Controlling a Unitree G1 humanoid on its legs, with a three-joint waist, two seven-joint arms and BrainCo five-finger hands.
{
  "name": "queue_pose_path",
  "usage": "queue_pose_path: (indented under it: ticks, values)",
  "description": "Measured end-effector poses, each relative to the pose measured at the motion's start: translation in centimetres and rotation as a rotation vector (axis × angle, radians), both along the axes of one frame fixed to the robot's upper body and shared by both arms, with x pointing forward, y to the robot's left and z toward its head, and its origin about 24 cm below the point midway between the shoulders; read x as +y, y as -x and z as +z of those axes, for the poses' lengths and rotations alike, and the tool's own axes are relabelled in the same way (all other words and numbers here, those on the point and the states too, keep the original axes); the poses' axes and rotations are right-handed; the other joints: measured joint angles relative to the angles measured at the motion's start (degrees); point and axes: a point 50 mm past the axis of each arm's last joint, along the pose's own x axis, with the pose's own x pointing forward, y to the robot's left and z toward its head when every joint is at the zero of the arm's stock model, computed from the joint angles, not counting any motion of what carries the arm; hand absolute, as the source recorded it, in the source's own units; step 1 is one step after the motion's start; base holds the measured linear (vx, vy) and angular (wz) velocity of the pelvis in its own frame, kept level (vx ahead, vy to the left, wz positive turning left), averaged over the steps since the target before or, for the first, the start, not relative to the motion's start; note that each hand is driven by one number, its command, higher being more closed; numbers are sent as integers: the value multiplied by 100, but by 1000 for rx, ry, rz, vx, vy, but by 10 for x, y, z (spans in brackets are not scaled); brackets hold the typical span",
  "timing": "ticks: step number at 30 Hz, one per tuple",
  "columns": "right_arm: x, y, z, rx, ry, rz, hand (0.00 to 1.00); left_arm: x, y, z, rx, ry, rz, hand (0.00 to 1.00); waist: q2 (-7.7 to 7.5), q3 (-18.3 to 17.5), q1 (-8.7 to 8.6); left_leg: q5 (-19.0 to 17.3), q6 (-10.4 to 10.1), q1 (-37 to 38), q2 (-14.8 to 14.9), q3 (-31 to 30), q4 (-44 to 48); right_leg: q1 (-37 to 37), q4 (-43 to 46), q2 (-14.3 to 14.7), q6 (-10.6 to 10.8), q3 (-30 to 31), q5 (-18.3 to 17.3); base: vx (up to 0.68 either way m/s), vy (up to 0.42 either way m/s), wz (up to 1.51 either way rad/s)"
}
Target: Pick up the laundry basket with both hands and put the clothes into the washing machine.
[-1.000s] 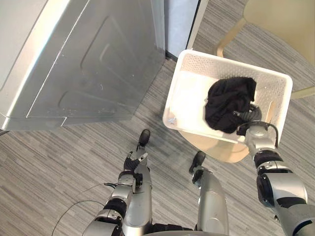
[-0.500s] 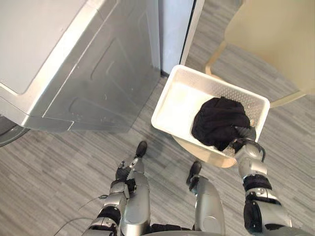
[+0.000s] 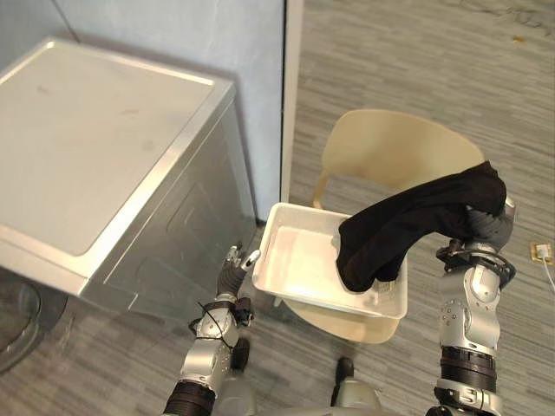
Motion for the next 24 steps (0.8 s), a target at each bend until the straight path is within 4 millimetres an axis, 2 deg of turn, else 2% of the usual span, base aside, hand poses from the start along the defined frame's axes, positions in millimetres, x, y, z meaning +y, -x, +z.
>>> queue_pose_path:
  ticks: [4,8,11,15,16,18,22,24]
  values:
    - [5,5,16,-76,32,22,100,-18,-6,27,-123,22,-91,0,52,-267,-30,-103,8,301,9,356,-3,196,-305,35,26,321,189,-12,24,-46]
    - [15,-1,31,-134,89,99,100,-46,-20,52,-230,41,-224,0,139,-513,-182,-188,19,582,9,688,-9,292,-411,63,72,645,251,-33,18,-45]
    - [19,-9,58,-240,113,140,100,-74,-32,77,-329,20,-344,0,213,-632,-340,-227,-16,668,28,899,-22,312,-621,108,70,847,409,-53,8,-36]
    - [21,-14,79,-311,128,177,100,-102,-36,99,-414,3,-470,0,253,-743,-488,-242,-39,747,114,921,-58,389,-693,186,57,875,441,-43,-16,-10]
    - [21,-14,80,-315,130,180,100,-103,-36,100,-418,2,-475,0,254,-751,-490,-243,-39,747,117,919,-58,388,-693,190,55,879,442,-20,-28,-5]
    - [25,-19,96,-363,152,217,100,-123,-39,102,-421,-28,-561,0,265,-846,-513,-241,-38,760,172,926,-59,388,-704,249,35,909,462,-11,-22,-6]
    - [37,-24,118,-453,149,272,100,-140,-47,94,-366,-67,-605,0,237,-880,-617,-239,-38,768,213,946,-60,388,-726,296,10,937,481,-20,-16,-5]
    - [39,-24,123,-476,159,283,100,-147,-51,93,-349,-78,-607,0,205,-901,-636,-243,-42,778,213,973,-60,384,-730,297,9,960,484,-14,-6,-5]
